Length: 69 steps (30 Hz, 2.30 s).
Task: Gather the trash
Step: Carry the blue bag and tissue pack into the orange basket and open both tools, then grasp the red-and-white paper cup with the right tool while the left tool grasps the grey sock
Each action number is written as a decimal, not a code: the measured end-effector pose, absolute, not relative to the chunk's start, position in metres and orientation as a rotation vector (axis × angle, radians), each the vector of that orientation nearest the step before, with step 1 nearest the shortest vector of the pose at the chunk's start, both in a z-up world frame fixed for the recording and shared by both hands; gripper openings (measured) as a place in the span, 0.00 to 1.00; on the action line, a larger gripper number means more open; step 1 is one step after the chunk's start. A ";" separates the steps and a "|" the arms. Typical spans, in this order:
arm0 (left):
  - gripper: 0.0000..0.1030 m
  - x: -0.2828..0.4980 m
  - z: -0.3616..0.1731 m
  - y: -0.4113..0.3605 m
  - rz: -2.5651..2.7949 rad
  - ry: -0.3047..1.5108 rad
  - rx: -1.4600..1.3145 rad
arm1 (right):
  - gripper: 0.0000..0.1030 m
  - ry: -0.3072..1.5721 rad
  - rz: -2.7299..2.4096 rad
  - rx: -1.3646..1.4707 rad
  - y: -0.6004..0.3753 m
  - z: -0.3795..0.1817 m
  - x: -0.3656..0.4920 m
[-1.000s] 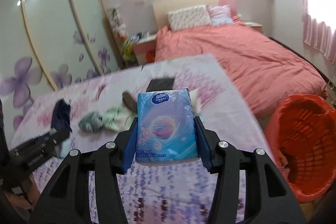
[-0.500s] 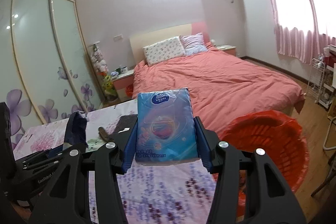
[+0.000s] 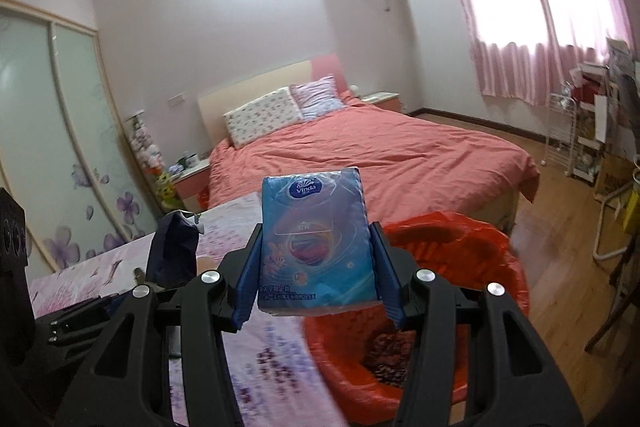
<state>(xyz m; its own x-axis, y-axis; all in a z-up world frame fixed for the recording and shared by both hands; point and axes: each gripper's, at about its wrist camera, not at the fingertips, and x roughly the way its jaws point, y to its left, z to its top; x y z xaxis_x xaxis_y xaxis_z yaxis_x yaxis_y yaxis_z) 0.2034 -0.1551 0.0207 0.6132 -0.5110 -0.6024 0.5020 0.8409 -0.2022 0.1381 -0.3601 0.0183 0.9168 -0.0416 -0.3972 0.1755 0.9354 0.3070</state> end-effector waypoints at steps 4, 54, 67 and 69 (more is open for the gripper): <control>0.38 0.210 0.009 -0.184 -0.629 0.713 0.011 | 0.50 0.407 -0.145 0.394 -0.384 0.007 0.142; 0.64 0.267 -0.058 0.034 -0.099 0.816 -0.025 | 0.62 0.699 0.175 0.269 -0.242 -0.032 0.235; 0.67 0.258 -0.062 0.147 0.100 0.825 -0.118 | 0.62 0.739 0.308 0.224 -0.177 -0.044 0.290; 0.67 0.257 -0.064 0.154 0.112 0.830 -0.125 | 0.56 0.753 0.327 0.212 -0.171 -0.046 0.292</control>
<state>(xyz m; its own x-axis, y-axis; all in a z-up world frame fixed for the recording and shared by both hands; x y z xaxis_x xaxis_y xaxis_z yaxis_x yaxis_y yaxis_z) 0.2569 0.1543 -0.0641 0.6700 0.0508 -0.7406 -0.1481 0.9867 -0.0664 0.2918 -0.1705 -0.0457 0.6828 0.3644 -0.6332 -0.2141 0.9285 0.3034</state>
